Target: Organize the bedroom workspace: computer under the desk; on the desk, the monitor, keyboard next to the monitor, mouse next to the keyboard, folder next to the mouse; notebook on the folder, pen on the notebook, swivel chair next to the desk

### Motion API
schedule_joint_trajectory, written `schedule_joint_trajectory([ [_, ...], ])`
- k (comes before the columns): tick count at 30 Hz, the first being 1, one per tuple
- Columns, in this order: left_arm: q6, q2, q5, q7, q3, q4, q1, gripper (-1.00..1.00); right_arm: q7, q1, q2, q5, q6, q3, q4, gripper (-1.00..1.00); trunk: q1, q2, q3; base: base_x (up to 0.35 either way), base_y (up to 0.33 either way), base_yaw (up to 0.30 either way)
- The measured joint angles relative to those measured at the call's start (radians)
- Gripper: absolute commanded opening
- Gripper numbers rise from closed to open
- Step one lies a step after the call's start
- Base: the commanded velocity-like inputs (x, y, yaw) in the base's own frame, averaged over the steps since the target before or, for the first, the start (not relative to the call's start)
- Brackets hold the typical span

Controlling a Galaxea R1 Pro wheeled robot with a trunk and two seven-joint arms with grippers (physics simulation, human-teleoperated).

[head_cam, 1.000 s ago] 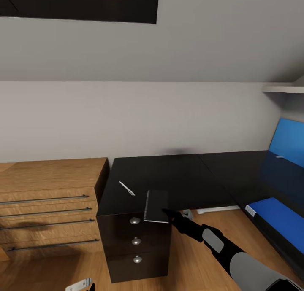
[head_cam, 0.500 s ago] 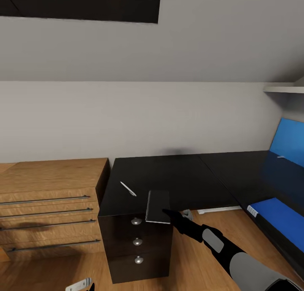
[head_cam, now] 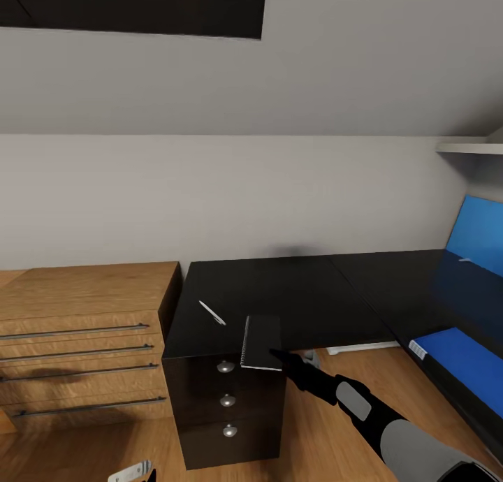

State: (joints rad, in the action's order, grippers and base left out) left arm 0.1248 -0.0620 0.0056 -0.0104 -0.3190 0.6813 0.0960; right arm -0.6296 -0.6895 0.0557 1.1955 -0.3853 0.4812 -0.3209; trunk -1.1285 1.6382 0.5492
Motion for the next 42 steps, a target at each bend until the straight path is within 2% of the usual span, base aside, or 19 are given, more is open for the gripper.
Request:
schedule_joint_trajectory([
  [12, 0.0, 0.0, 0.0, 0.001, 0.0, 0.0, 0.0, 1.0, 0.001, 0.0, -0.001, 0.001, -0.002, 0.0, 0.005, 1.0, 0.0, 0.0, 0.0, 0.0, 0.0, 0.0],
  [13, 0.0, 0.0, 0.0, 0.001, 0.0, 0.0, 0.0, 1.0, 0.002, 0.0, -0.002, 0.001, -0.002, 0.0, 0.005, -1.0, 0.0, 0.0, 0.0, 0.0, 0.0, 0.0],
  [37, 0.0, 0.0, 0.0, 0.002, 0.0, 0.0, 0.0, 1.0, 0.0, 0.0, -0.01, 0.001, 0.002, -0.003, 0.005, -1.0, 0.0, 0.0, 0.0, 0.0, 0.0, 0.0],
  [42, 0.0, 0.0, 0.0, 0.002, 0.0, 0.0, 0.0, 1.0, 0.0, 0.0, -0.009, 0.001, 0.003, -0.003, 0.003, -1.0, 0.019, -0.035, -0.016, 0.0, 0.0, 0.0],
])
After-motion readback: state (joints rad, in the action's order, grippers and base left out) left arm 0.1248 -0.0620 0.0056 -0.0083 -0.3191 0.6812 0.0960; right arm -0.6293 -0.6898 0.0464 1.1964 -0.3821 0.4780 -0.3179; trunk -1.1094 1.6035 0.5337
